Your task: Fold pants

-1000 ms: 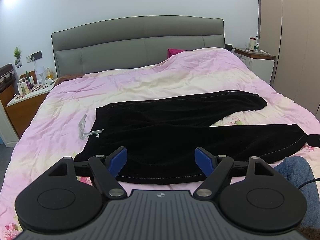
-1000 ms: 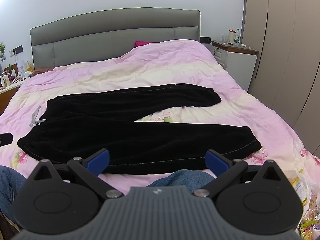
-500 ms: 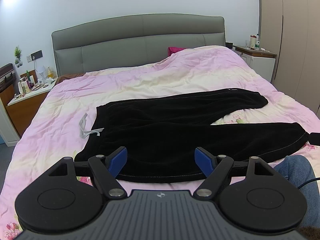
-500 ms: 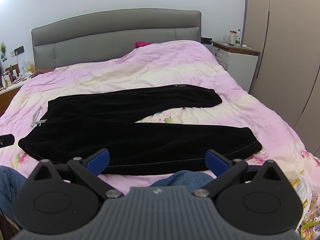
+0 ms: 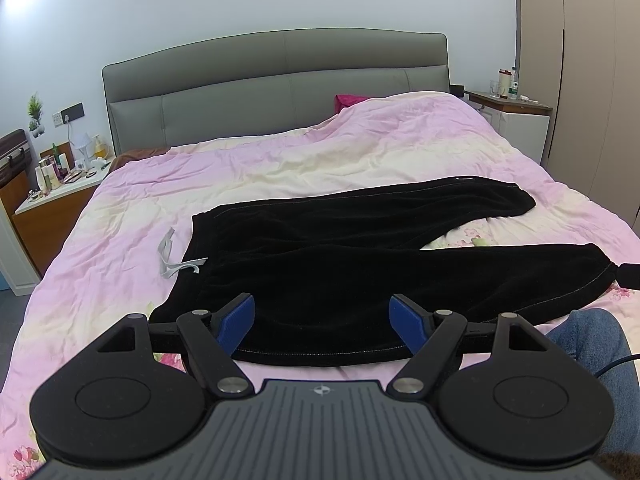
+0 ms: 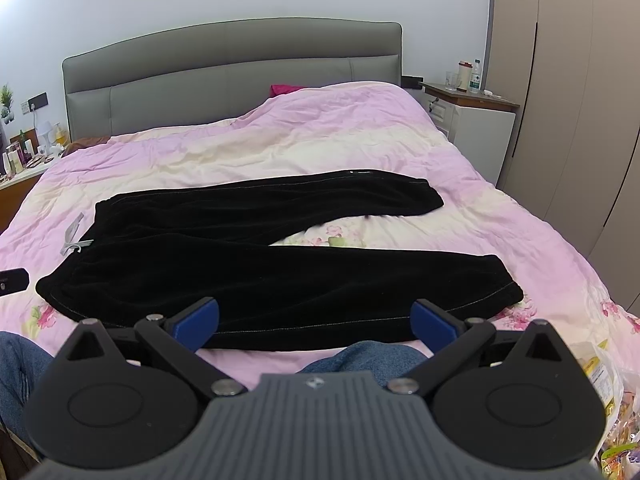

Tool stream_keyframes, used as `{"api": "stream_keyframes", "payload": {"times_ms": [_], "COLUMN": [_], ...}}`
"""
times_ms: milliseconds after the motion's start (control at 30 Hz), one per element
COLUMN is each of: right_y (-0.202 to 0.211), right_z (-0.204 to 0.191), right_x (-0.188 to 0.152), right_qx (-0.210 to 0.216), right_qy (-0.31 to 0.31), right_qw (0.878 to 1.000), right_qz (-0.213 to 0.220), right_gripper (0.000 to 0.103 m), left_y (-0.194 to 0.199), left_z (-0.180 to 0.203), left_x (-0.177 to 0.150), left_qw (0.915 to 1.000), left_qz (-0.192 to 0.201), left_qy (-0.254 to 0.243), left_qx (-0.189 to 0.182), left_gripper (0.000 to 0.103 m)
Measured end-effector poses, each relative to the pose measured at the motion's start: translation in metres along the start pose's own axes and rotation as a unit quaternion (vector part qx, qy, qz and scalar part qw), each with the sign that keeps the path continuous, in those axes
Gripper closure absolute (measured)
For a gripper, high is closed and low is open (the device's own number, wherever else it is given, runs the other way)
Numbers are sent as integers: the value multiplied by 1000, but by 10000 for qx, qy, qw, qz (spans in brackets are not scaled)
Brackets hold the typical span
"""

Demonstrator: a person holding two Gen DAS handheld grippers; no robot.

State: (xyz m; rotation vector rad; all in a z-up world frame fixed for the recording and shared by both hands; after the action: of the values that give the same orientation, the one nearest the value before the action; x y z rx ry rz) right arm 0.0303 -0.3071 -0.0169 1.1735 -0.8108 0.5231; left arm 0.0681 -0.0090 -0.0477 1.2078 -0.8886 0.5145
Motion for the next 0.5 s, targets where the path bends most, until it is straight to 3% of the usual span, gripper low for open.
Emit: {"api": "stream_keyframes", "payload": {"times_ms": [500], "right_y": [2], "right_z": [4], "right_x": [1], "right_qx": [-33], "right_qy": [-36], "right_qw": [10000], "right_qz": [4], "right_gripper": [5], "left_y": [1], "left_z": [3], "left_x": [-1], "left_qw": [10000], "left_qz": [7], "left_qy": [-7], "left_qx": [-13], "left_gripper": [14]}}
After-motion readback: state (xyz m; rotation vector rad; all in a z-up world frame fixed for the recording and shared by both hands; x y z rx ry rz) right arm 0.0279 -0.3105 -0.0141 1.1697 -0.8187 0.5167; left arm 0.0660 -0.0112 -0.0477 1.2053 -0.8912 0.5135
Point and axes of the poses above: each gripper's, at about its wrist camera, not at the fingertips, and y roughly against the way its jaws point, z to its right, x to its top, the point moved 7 cm from there along -y, roughly the way its jaws point, and after that the axes turned 14 degrees about -x, right-handed, at the moved point
